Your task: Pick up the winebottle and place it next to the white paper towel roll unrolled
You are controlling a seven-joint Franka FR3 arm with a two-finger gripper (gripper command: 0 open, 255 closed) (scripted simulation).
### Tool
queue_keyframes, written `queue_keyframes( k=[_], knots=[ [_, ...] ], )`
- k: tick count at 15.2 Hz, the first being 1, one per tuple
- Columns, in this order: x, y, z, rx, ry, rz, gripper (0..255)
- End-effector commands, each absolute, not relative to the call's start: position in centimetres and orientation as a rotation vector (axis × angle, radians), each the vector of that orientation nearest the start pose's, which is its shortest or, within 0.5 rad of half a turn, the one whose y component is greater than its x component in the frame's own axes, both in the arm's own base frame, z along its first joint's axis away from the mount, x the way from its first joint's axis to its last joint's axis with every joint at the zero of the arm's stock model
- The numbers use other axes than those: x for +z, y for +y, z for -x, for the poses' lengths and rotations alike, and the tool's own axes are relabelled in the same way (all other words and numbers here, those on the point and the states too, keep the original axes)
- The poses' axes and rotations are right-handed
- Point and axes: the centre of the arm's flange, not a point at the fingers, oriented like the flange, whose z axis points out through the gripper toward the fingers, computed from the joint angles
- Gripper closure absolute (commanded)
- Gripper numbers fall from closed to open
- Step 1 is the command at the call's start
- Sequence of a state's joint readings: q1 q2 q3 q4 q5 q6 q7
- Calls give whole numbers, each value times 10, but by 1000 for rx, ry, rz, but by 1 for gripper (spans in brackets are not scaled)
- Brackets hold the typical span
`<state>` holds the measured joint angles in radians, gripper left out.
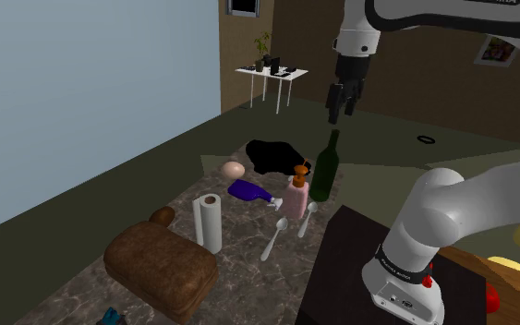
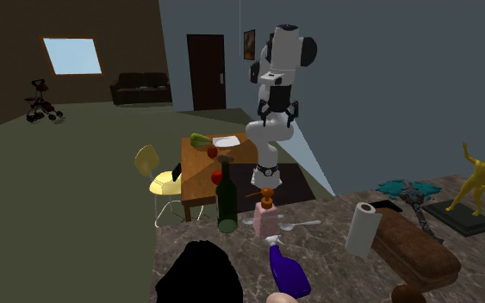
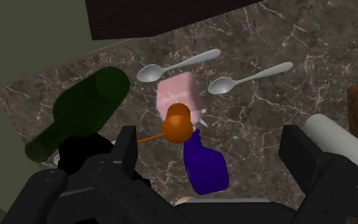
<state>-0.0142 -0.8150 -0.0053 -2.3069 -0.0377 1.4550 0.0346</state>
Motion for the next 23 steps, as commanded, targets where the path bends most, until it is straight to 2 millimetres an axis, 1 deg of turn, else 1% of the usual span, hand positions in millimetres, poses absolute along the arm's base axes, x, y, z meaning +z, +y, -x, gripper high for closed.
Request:
queue_keyframes(
  k=[1, 10, 19, 20, 23],
  knots=[
    [612, -11, -287, 58, 89, 3174, 0],
    [561, -115, -324, 52, -24, 3147, 0],
    [508, -215, -369, 46, -136, 3117, 0],
    [505, -219, -371, 46, -141, 3115, 0],
    [490, -219, -370, 46, -141, 3115, 0]
  ],
)
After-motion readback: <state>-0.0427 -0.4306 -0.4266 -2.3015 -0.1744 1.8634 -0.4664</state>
